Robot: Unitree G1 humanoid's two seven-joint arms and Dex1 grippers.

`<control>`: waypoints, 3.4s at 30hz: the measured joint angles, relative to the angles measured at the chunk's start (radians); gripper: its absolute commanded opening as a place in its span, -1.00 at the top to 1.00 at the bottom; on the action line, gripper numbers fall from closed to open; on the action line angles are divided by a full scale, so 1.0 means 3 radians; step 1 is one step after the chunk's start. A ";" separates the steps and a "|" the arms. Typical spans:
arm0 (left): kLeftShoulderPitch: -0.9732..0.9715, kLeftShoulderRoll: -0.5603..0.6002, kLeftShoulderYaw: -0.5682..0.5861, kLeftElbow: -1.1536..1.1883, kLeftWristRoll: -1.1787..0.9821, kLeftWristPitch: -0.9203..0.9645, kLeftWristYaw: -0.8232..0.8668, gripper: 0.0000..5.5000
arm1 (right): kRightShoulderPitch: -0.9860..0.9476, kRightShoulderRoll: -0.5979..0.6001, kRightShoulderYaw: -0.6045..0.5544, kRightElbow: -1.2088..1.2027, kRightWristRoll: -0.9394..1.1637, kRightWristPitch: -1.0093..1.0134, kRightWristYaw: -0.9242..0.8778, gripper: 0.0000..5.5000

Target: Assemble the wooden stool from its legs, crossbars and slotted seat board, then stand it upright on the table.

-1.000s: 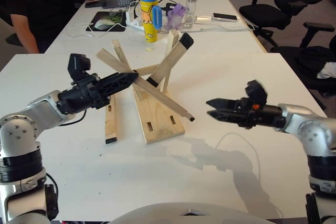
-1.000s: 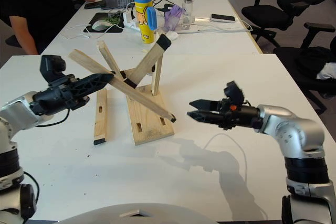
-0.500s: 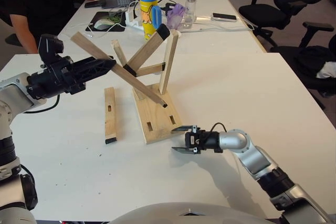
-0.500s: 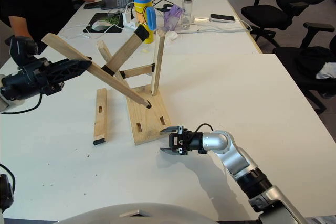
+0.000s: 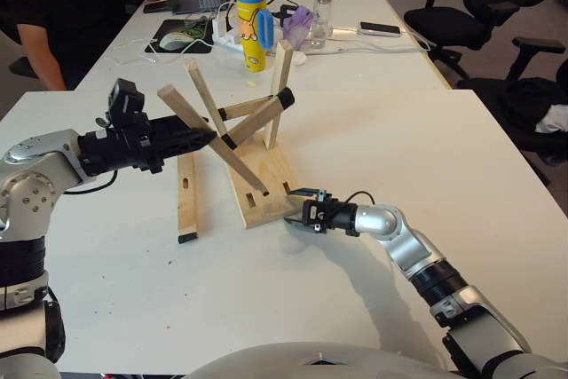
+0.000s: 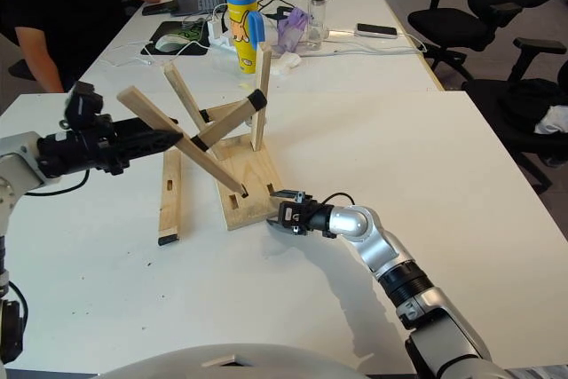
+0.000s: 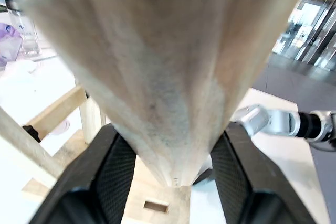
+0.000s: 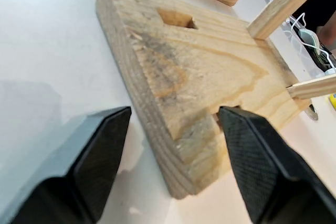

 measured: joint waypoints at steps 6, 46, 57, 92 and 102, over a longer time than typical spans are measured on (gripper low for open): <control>0.0114 -0.0017 -0.0158 -0.0006 0.0340 -0.0295 -0.0118 0.27 | 0.0094 0.0227 -0.0749 -0.0426 0.1280 0.1126 0.0079 -0.13; 0.0363 -0.0177 -0.0745 0.0278 0.1102 -0.0865 -0.0231 -0.14 | 0.0066 0.0358 0.0064 -0.0516 0.0646 0.1733 -0.0133 -0.13; -0.0196 0.0300 0.0345 0.0302 0.0074 0.0004 -0.0392 -0.47 | 0.0063 0.0352 0.0039 -0.0483 0.0649 0.1675 -0.0137 -0.13; 0.1670 -0.1507 -0.0010 -0.0620 0.1433 -0.0555 0.3256 -0.95 | 0.0185 0.0594 0.0096 -0.0507 0.0559 0.1605 -0.0339 -0.13; 0.1755 -0.1766 -0.0010 -0.1299 0.1422 0.0283 0.3557 -0.95 | 0.0227 0.0755 0.0169 -0.0582 0.0557 0.1725 -0.0368 -0.13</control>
